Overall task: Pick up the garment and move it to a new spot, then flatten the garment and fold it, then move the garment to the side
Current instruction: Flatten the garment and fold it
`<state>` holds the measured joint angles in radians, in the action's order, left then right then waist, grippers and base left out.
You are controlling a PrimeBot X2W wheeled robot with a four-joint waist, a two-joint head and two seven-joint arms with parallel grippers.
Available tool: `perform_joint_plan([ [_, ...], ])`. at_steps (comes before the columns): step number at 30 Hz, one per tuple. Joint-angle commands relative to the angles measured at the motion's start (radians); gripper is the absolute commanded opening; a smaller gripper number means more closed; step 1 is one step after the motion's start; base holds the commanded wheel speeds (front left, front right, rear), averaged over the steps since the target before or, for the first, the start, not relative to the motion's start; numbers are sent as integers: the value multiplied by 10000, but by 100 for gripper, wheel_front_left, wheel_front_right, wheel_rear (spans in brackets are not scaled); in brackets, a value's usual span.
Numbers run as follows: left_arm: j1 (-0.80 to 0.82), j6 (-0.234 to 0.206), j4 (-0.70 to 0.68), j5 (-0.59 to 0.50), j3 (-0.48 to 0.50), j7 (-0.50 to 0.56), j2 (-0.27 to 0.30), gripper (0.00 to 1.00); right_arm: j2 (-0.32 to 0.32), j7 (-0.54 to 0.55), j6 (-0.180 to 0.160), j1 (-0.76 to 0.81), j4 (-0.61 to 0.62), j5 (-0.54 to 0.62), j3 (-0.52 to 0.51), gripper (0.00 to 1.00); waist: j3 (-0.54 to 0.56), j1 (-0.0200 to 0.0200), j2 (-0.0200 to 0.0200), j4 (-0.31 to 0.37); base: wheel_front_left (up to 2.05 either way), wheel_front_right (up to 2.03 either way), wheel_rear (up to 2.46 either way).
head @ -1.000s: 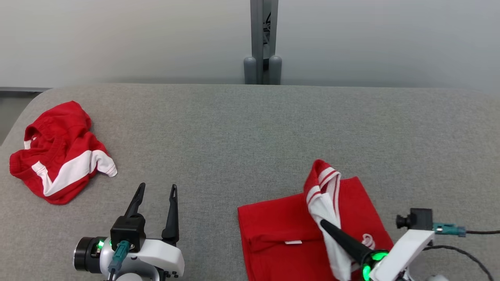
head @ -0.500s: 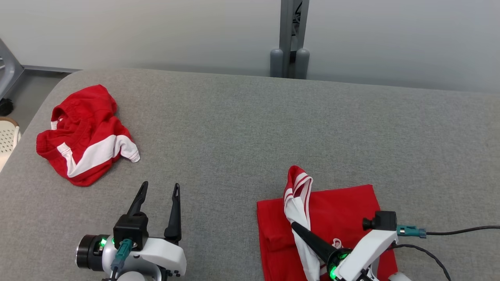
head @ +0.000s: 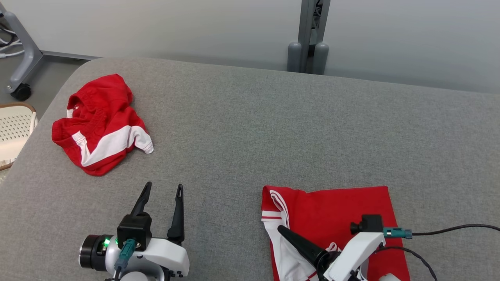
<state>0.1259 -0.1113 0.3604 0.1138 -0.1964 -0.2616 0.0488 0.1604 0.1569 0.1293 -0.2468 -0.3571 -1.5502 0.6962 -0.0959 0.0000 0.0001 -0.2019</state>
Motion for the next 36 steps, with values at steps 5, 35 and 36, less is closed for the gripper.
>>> perform_joint_plan([
  [5,5,-49,59,-5,58,-30,38,100,71,186,27,-159,459,-162,-93,100,90,0,-1,85,0,0,0],
  [35,-141,179,-212,-385,622,-30,38,100,2048,-4217,25,-24,1048,9655,-5316,100,693,0,-1,1193,0,0,0],
  [36,-142,164,-260,-369,627,-30,33,100,1962,-4244,25,127,1040,10226,-5537,100,689,0,-1,1207,0,0,0],
])
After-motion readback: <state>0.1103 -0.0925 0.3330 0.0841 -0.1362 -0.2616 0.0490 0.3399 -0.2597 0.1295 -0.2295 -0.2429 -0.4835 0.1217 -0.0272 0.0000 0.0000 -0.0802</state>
